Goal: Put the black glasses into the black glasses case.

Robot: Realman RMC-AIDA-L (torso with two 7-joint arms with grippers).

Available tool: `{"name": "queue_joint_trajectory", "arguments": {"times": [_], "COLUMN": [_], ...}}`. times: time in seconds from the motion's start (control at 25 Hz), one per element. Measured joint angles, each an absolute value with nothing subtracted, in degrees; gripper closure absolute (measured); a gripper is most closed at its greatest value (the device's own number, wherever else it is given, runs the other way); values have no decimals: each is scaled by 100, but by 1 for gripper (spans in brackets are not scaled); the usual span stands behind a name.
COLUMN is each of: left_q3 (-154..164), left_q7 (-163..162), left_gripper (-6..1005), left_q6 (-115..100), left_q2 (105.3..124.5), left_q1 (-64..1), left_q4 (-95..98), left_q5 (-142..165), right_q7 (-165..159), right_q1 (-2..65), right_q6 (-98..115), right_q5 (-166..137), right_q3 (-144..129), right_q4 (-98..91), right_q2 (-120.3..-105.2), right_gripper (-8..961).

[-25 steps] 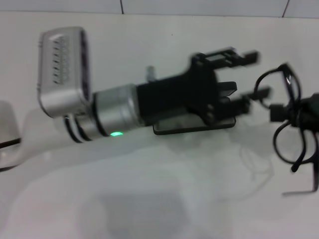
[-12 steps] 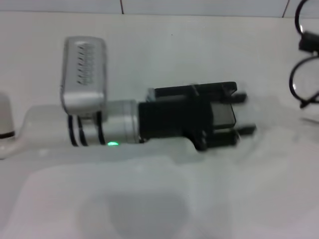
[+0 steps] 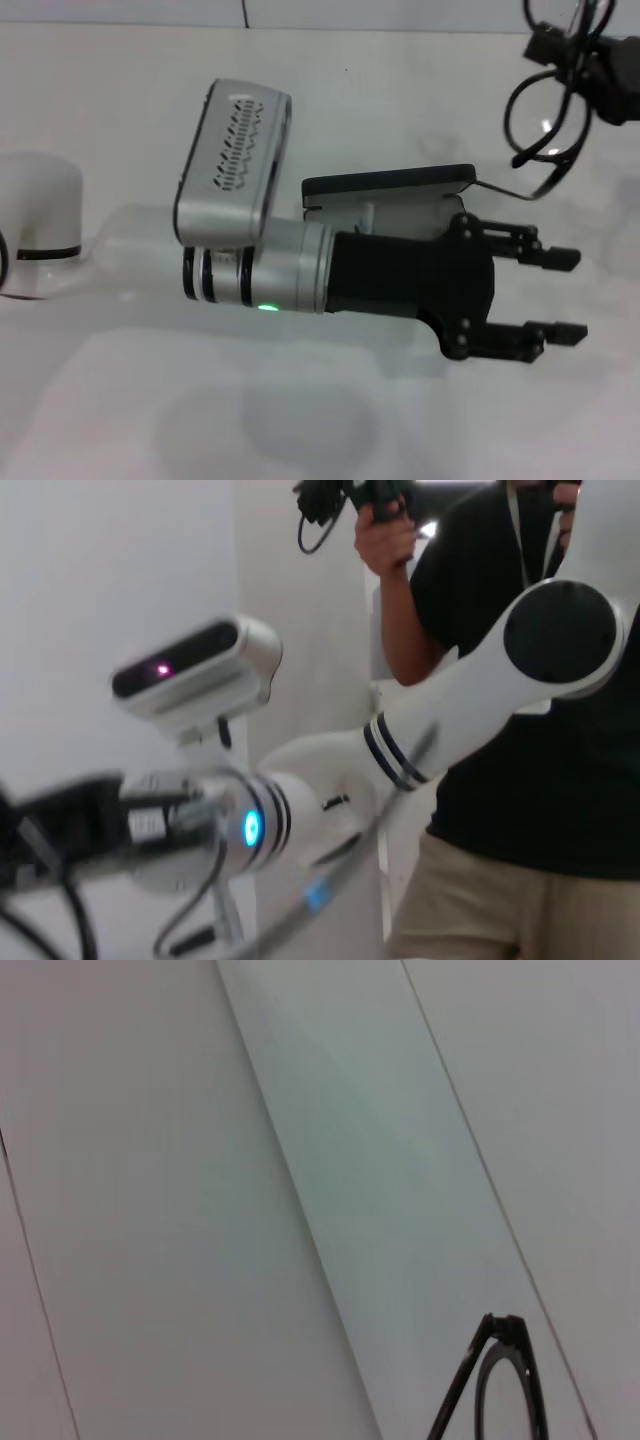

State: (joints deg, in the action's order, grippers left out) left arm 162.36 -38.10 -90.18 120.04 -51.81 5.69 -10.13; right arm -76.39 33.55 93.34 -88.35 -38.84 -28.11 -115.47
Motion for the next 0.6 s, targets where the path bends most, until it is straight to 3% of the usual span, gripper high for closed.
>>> {"name": "queue_joint_trajectory", "arguments": {"times": [0.6], "left_q3": [15910], "left_q7": [-3726], "left_gripper": [403], "left_q6": [-9312], "left_q2": [11918], "left_q1": [-5129], "left_q4": [472], "left_q5": [-1022], "right_q7": [-7595], "right_q1": [3278], "right_q6": [8772], "right_q5": [-9420], "right_q3": [-5056], "right_q4": [-2889], "right_q2": [-11512], "right_gripper": [822]}}
